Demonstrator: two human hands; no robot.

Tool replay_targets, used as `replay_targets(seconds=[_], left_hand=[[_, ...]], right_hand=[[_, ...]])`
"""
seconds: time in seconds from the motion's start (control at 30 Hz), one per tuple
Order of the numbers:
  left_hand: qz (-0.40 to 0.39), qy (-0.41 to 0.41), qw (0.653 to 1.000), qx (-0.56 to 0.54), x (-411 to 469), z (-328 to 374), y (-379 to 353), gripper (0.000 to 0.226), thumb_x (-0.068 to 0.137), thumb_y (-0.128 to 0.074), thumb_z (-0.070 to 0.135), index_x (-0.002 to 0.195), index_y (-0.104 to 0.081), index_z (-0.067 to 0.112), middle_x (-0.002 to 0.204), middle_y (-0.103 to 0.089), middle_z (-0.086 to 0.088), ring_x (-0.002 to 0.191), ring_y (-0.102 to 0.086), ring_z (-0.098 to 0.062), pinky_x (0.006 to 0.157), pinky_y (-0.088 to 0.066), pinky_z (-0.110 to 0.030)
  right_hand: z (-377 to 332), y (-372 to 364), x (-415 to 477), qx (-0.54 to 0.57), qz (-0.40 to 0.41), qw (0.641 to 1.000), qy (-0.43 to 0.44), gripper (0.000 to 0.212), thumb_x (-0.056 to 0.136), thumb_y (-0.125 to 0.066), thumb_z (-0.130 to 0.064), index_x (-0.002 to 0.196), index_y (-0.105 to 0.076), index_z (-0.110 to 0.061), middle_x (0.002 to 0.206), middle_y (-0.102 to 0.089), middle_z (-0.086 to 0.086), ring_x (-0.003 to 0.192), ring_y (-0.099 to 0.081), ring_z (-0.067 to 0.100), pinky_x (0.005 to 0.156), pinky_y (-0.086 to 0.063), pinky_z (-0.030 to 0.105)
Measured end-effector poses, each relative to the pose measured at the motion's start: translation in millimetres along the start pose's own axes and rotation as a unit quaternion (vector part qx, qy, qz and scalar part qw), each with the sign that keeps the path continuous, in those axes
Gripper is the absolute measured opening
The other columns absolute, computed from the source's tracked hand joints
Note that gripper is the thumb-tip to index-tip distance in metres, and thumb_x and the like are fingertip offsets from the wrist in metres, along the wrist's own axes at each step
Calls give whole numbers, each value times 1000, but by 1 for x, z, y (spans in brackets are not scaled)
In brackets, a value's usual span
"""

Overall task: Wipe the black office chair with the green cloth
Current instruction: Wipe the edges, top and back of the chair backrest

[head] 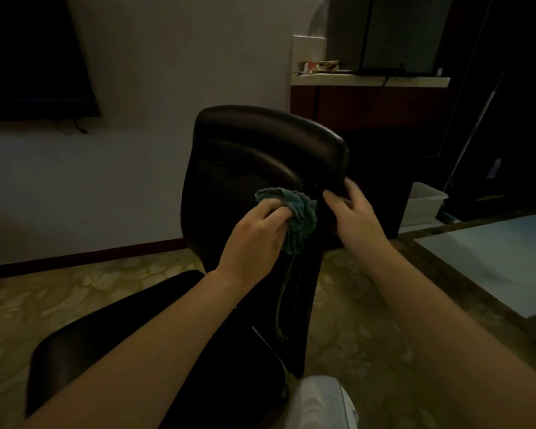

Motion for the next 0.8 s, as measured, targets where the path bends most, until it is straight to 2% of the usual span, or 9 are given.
replay_targets(seconds=[0.07,0.1,0.17,0.27,0.37,0.53,0.63,0.7,0.8], left_hand=[[-6,24,1000,-11,-13,-2,-3,22,97,-57,9,117,-65,4,123,-59,-5,106,-63,-20,90,-54,-29],[-7,43,999,-21,-19,-2,-6,23,97,-57,10,118,-65,5,125,-58,-4,108,-62,-18,92,-53,-26],[-4,87,995,-51,-29,1,-12,24,99,-55,12,120,-65,6,128,-57,-1,111,-58,-10,97,-48,-17],[20,147,985,-91,-35,5,-19,23,99,-54,13,116,-68,7,124,-58,4,108,-51,3,95,-39,-4],[59,194,974,-103,-33,8,-23,22,92,-66,14,113,-68,9,116,-59,7,105,-55,1,91,-37,-1],[72,192,973,-103,-37,14,-28,45,86,-75,13,129,-61,12,123,-54,6,113,-48,3,98,-34,-1],[83,207,968,-114,-39,13,-27,48,84,-76,13,130,-60,15,128,-51,9,117,-45,6,100,-32,-1],[104,252,948,-162,-39,14,-28,47,84,-76,17,128,-59,22,124,-55,13,115,-51,5,100,-39,-8],[135,318,903,-256,-40,13,-30,28,92,-68,18,118,-64,28,117,-63,15,111,-59,2,101,-49,-25]], right_hand=[[12,0,-4,-21,-22,999,-35,23,96,-56,-37,117,-61,-28,106,-72,-3,96,-70,14,90,-55,45],[17,0,-5,-39,-27,998,-41,24,95,-57,-40,114,-63,-27,103,-73,-3,94,-70,14,89,-56,46],[23,-1,-5,-90,-20,995,-32,31,93,-56,-49,112,-65,-26,100,-73,-5,92,-70,14,87,-56,44],[25,-3,-6,-151,11,989,-3,37,94,-50,-53,114,-64,-25,99,-70,-10,93,-66,10,79,-53,31],[26,-5,-9,-165,17,986,12,38,97,-46,-52,115,-62,-23,100,-67,-12,93,-63,6,72,-47,24],[30,-3,-13,-171,22,985,22,36,98,-44,-51,110,-62,-22,92,-65,-13,88,-62,5,67,-41,21],[33,-5,-15,-172,28,984,30,43,97,-44,-54,114,-61,-18,96,-64,-13,95,-63,12,72,-42,23],[36,-6,-13,-176,30,983,32,54,96,-42,-58,122,-58,-14,105,-63,-6,103,-61,19,76,-42,26],[40,-6,-13,-174,33,984,35,58,96,-40,-59,124,-56,-11,102,-58,-5,96,-57,15,75,-40,25]])
Point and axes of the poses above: each hand's wrist, its own x-axis towards the middle knuckle, its own y-axis out of the back of the hand, z = x × y, the point moved 1 cm from there along x, towards the middle knuckle
